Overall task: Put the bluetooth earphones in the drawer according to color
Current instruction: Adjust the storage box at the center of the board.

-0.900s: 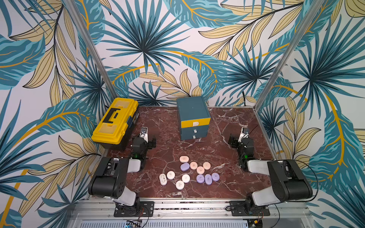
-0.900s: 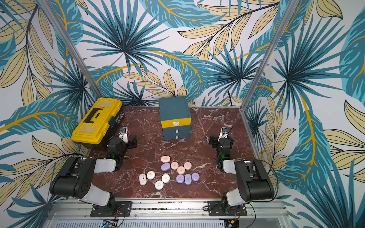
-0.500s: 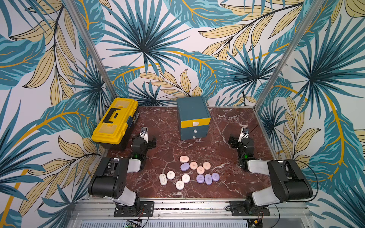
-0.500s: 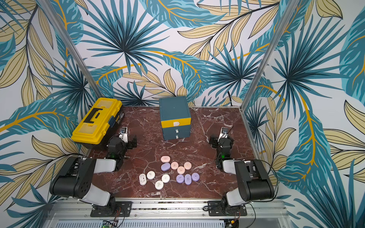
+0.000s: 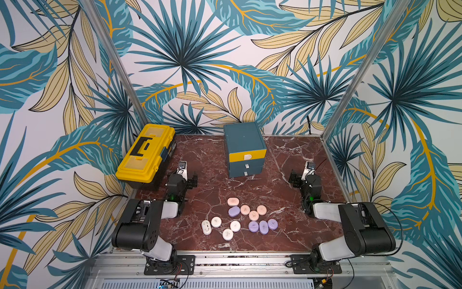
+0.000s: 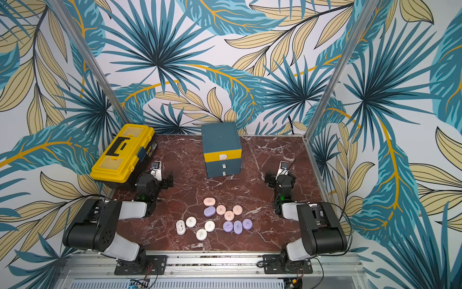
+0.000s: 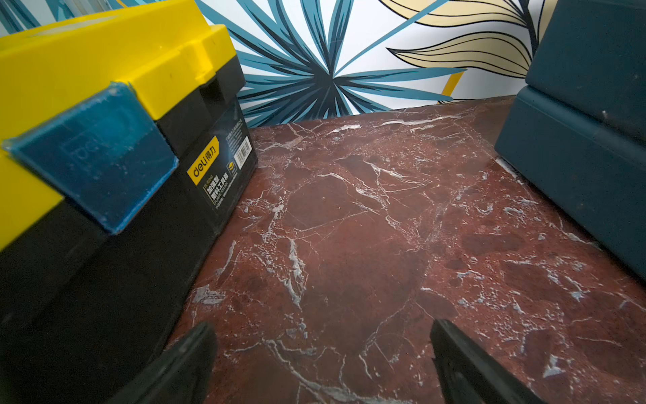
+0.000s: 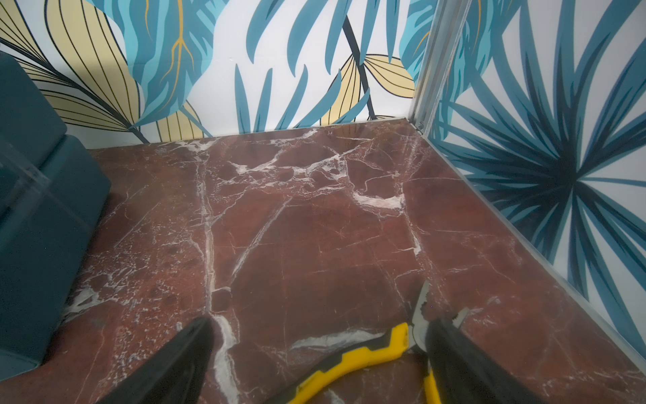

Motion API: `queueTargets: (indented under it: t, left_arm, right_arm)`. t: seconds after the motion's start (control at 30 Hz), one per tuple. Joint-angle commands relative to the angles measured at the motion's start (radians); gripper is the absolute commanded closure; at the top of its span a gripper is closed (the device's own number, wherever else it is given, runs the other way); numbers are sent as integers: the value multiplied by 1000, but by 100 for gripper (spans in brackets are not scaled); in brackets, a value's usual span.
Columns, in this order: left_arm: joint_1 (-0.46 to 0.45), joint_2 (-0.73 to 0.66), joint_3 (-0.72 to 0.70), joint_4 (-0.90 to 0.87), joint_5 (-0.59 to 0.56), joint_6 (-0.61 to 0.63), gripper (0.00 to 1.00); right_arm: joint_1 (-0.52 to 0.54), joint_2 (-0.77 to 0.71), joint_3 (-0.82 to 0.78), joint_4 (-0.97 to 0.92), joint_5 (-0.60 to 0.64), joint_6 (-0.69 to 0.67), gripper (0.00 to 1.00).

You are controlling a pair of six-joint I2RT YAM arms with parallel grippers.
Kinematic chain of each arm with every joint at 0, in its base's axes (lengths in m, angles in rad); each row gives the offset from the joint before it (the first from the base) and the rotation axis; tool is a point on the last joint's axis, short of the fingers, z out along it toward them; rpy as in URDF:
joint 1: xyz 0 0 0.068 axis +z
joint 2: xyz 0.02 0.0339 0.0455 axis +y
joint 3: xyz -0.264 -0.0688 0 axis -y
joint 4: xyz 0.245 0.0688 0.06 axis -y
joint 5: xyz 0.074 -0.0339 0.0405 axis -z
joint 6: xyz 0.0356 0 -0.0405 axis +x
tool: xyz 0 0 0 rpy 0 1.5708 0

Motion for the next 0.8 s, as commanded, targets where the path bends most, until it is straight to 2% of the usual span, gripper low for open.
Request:
queueTargets:
  t: [0.0, 0.43, 0.53, 0.77]
  left_arm:
    - [6, -20, 5, -6, 7, 3, 0]
    - [9, -19, 8, -10, 9, 2, 0]
    - [25, -21, 6, -10, 62, -6, 0]
    - [33, -20, 9, -15, 93, -3, 0]
  right_arm:
    - [4, 11, 0, -5, -5, -12, 1]
    - [4, 10, 0, -5, -5, -12, 1]
    - [4, 12, 2, -9, -6, -12, 1]
    - [4, 12, 3, -9, -5, -11, 1]
